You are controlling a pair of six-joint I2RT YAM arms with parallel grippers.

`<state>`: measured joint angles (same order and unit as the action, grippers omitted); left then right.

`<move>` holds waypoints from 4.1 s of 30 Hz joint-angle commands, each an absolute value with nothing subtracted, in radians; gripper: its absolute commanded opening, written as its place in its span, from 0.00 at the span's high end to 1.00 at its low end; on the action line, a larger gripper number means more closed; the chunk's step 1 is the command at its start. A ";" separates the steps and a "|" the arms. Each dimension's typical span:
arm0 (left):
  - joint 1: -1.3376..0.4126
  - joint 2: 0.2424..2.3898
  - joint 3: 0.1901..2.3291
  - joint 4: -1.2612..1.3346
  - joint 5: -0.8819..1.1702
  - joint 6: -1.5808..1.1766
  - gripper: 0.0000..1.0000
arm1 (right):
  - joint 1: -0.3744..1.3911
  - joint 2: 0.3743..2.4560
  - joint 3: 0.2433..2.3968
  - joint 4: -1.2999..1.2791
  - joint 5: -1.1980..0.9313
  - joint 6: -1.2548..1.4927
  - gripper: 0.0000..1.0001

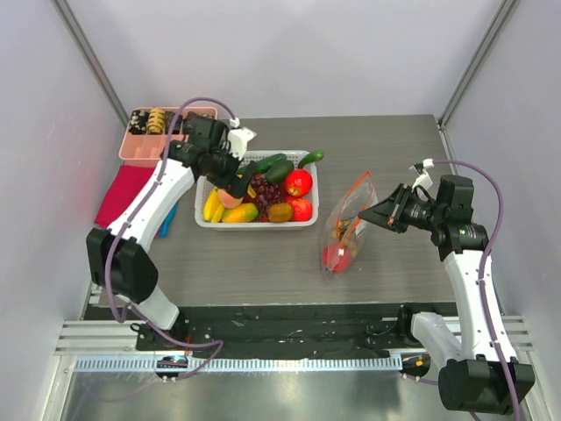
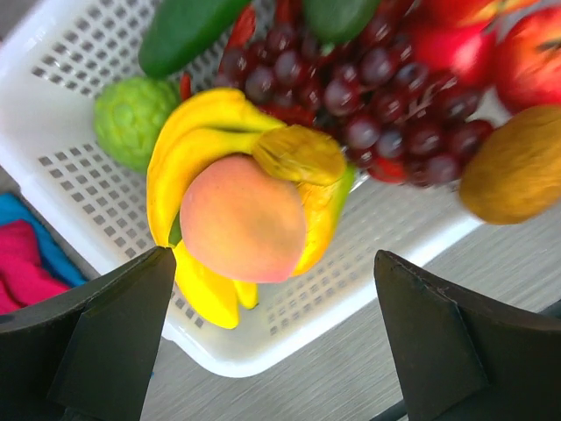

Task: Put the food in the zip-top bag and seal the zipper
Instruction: Pick up the fake fruit from the bin, then place the fake fruit in the zipper food storage bag, then pick up the fake fruit from the bin.

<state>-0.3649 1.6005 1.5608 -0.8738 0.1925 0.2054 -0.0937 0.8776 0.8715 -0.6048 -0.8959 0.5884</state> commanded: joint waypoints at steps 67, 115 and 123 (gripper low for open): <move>-0.920 1.812 1.930 -0.876 0.304 -0.063 0.37 | -0.087 0.851 0.928 -0.624 -0.919 0.554 0.99; -0.322 1.769 1.547 -0.918 0.535 1.462 0.49 | -0.087 0.900 0.920 -0.641 -0.905 0.518 0.99; -0.313 1.666 1.505 -0.842 0.506 1.476 0.85 | -0.087 0.897 0.920 -0.638 -0.904 0.520 0.99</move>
<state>-0.3256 1.7626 1.5093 -0.8841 0.4984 1.4521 -0.0925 0.9031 0.8921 -0.6582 -0.8997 0.5285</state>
